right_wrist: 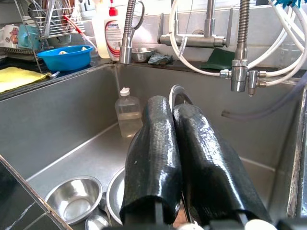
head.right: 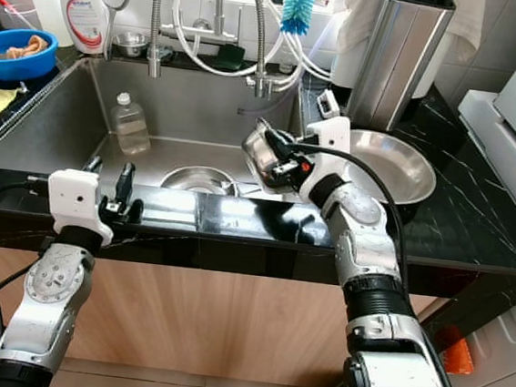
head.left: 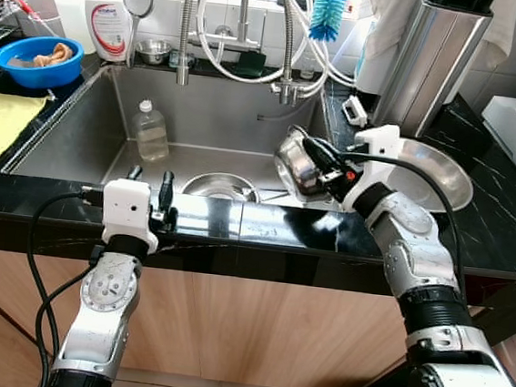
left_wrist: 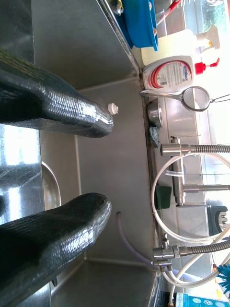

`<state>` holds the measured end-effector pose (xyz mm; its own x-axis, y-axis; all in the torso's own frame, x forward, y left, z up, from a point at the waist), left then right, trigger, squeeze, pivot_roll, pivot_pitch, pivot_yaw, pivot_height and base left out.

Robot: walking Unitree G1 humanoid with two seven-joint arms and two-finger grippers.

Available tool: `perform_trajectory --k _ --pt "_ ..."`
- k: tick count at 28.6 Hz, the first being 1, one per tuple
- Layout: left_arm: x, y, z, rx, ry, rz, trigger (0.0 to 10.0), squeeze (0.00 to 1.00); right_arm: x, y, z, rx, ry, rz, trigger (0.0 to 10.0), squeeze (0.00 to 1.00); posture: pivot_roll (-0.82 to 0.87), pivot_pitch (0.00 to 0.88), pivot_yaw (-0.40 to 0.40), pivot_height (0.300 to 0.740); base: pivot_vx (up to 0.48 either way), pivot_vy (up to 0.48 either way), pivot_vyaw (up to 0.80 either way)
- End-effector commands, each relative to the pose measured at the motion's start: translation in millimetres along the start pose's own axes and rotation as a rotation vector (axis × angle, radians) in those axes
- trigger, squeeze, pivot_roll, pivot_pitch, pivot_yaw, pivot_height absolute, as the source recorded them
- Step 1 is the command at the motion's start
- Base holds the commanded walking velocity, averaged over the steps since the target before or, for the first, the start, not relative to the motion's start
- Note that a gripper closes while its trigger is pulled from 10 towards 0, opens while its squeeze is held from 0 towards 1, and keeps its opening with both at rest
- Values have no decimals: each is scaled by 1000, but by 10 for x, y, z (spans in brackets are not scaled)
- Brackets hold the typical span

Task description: Kitchen organization

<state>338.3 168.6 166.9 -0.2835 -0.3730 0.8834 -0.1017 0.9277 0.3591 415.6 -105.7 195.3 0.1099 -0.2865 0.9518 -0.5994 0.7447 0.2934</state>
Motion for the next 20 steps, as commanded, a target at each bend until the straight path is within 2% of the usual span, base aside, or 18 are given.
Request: perform_trajectory --k 1,2,5,6,7,8,15,19,20 --pt "-83 -11 40 -6 42 -7 10000 0 82 26 -34 10 -25 18 10000 549 -68 2 -30 706 0 0 0" --pt "-84 -11 41 -6 42 -7 10000 0 79 28 -36 10 -24 18 10000 1000 -68 2 -30 706 0 0 0" --pt "-86 -13 42 -6 43 -7 10000 0 81 26 -41 8 -27 26 10000 1000 -69 1 -32 706 0 0 0" --pt "-87 -17 43 -7 44 -7 10000 0 84 21 -41 5 -29 33 10000 957 -68 0 -33 706 0 0 0" --pt "-87 -17 43 -7 44 -7 10000 0 84 21 -41 5 -29 33 10000 957 -68 0 -33 706 0 0 0" --pt "-90 -17 43 -7 45 -8 10000 0 81 19 -43 1 -27 39 10000 0 -68 0 -33 706 0 0 0" --pt "-93 -23 46 -10 45 -8 10000 0 123 21 -51 -28 -42 83 10000 0 -69 0 -32 706 0 0 0" --pt "-94 -26 54 -12 45 -8 10000 0 225 39 -34 -55 -76 139 10000 0 -71 0 -33 706 0 0 0" --pt "-94 -26 56 -12 45 -8 10000 0 332 15 -4 -98 -118 166 10000 0 -71 0 -33 706 0 0 0"
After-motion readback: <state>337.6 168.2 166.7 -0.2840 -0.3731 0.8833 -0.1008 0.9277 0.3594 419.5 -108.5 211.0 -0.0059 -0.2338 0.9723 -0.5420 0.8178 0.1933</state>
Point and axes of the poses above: a point about 5 cm out from each wrist's last joint towards the gripper, its own z axis pointing back from the gripper into the wrist, its own x axis along the axis of the wrist's last joint, y = z × x, the point moved 5 cm from there along -z, pointing out of the wrist towards the gripper, and after that the axes turned 15 degrees about -z, right-handed, at the moved point
